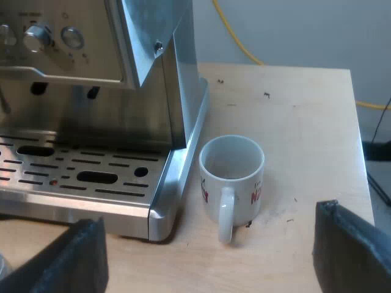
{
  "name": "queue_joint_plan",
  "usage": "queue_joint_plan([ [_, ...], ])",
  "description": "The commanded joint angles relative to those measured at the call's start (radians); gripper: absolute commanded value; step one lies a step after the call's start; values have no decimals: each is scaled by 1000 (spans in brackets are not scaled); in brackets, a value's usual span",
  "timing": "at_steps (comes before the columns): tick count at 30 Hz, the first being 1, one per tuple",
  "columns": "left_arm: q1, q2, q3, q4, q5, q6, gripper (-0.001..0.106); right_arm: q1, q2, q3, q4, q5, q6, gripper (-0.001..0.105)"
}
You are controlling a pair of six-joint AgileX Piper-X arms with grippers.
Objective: Grind coffee beans and then tamp
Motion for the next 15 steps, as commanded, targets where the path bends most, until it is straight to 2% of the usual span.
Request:
queue_joint_plan([
  [1,0,-33,-10,-3,-20,-17,71,-4,-58,25,2,0,-17,71],
  [6,0,-62,-11,9,-20,-17,71,-4,-204,102,7,0,-17,71],
  [10,0,-62,9,6,-21,-12,71,-2,-196,116,74,-11,-14,71],
  [15,0,-62,70,-5,-18,-10,71,-2,-203,190,66,-30,-6,71],
])
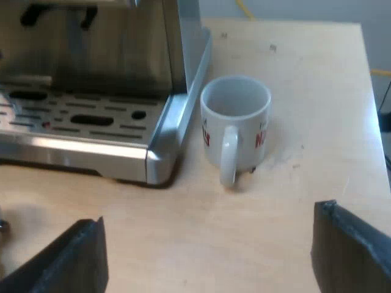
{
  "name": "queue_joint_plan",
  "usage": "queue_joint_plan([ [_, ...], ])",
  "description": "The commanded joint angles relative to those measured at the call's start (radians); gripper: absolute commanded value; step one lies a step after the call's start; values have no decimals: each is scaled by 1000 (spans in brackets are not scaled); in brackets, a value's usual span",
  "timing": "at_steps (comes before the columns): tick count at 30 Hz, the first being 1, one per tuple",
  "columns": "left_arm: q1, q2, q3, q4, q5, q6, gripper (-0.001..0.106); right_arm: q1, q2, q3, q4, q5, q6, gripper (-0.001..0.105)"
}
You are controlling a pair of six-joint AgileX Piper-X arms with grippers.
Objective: Grind coffee beans and then tamp
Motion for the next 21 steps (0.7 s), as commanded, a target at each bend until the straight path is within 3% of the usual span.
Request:
queue_joint_plan([
  [1,0,-40,30,-3,-9,-10,71,-2,-49,25,1,-19,-4,71],
  [16,0,-39,180,-49,-9,16,71,-2,-46,192,-23,-80,19,71],
  [21,0,-38,222,-44,33,16,71,-2,-46,221,-23,-80,23,71],
])
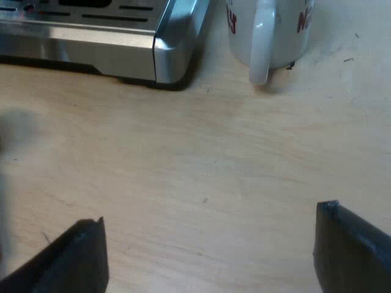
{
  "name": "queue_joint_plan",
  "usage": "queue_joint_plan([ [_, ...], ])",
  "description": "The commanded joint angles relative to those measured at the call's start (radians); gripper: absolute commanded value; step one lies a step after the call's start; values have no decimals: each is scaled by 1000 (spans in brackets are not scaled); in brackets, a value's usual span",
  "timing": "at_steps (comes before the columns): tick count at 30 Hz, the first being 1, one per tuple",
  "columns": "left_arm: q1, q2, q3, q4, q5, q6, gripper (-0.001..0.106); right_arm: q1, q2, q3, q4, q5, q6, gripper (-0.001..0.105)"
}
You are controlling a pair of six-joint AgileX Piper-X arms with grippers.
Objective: Grind coffee beans and then tamp
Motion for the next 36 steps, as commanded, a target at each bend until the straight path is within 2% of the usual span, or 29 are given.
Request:
queue_joint_plan([
  [1,0,-38,11,-17,17,-3,71,-2,-46,7,-7,-10,8,71],
  [4,0,-38,11,-17,21,1,71,-2,-46,10,-13,-10,24,71],
  [36,0,-40,11,-20,19,17,71,-2,-44,10,-9,-5,24,71],
])
